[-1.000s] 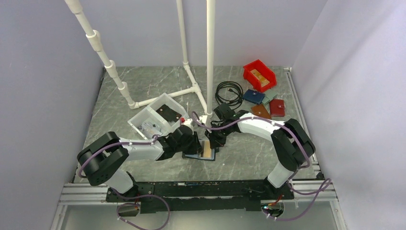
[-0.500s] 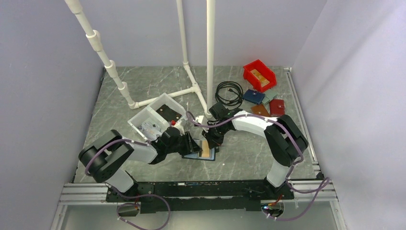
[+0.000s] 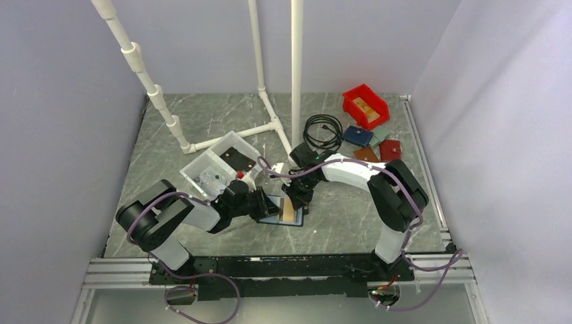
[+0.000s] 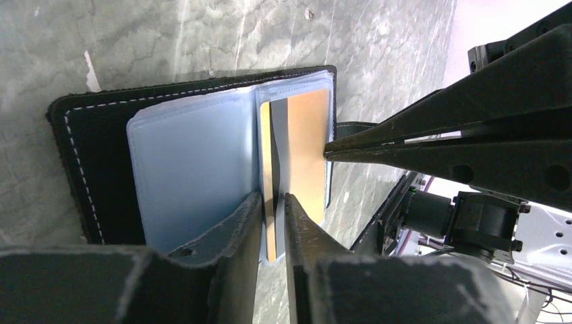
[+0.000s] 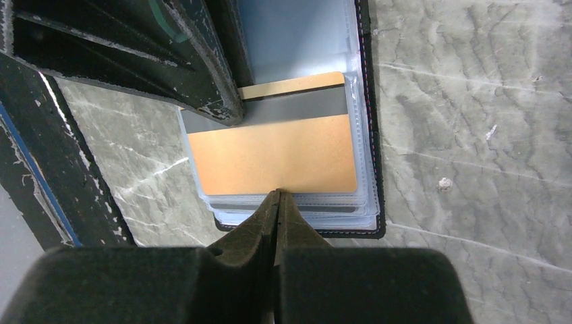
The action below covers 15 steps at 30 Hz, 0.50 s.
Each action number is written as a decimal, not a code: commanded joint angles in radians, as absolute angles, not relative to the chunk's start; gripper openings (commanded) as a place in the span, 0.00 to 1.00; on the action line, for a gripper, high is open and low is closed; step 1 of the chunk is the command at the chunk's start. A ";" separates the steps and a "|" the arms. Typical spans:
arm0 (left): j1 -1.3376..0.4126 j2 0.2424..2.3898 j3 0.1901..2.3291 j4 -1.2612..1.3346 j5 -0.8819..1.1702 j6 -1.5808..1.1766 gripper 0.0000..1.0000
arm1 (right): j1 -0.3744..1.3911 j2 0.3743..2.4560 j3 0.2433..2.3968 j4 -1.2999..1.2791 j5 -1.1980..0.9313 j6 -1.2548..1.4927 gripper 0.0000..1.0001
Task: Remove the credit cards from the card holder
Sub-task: Remove the credit card from the card holder.
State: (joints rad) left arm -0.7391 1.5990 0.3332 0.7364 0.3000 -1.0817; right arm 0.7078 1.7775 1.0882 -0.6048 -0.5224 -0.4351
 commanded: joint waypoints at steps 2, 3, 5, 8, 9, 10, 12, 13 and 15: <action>-0.747 1.554 0.336 0.706 0.313 -1.062 0.15 | 0.751 1.853 1.073 -0.575 -0.508 -0.430 0.00; -0.747 1.550 0.335 0.705 0.313 -1.060 0.09 | 0.751 1.854 1.074 -0.575 -0.507 -0.430 0.00; -0.747 1.544 0.332 0.703 0.310 -1.057 0.00 | 0.752 1.857 1.074 -0.575 -0.501 -0.430 0.00; -0.743 1.529 0.321 0.700 0.306 -1.054 0.00 | 0.752 1.862 1.075 -0.574 -0.481 -0.427 0.00; -0.740 1.521 0.311 0.699 0.302 -1.053 0.00 | 0.752 1.864 1.075 -0.573 -0.471 -0.425 0.00; -0.735 1.510 0.303 0.696 0.300 -1.051 0.00 | 0.752 1.866 1.074 -0.572 -0.461 -0.424 0.00; -0.726 1.485 0.286 0.685 0.294 -1.048 0.00 | 0.752 1.872 1.075 -0.571 -0.444 -0.421 0.00; -0.721 1.466 0.277 0.676 0.292 -1.044 0.00 | 0.752 1.877 1.079 -0.574 -0.440 -0.420 0.00; -0.714 1.441 0.262 0.662 0.288 -1.038 0.00 | 0.752 1.887 1.084 -0.583 -0.435 -0.422 0.00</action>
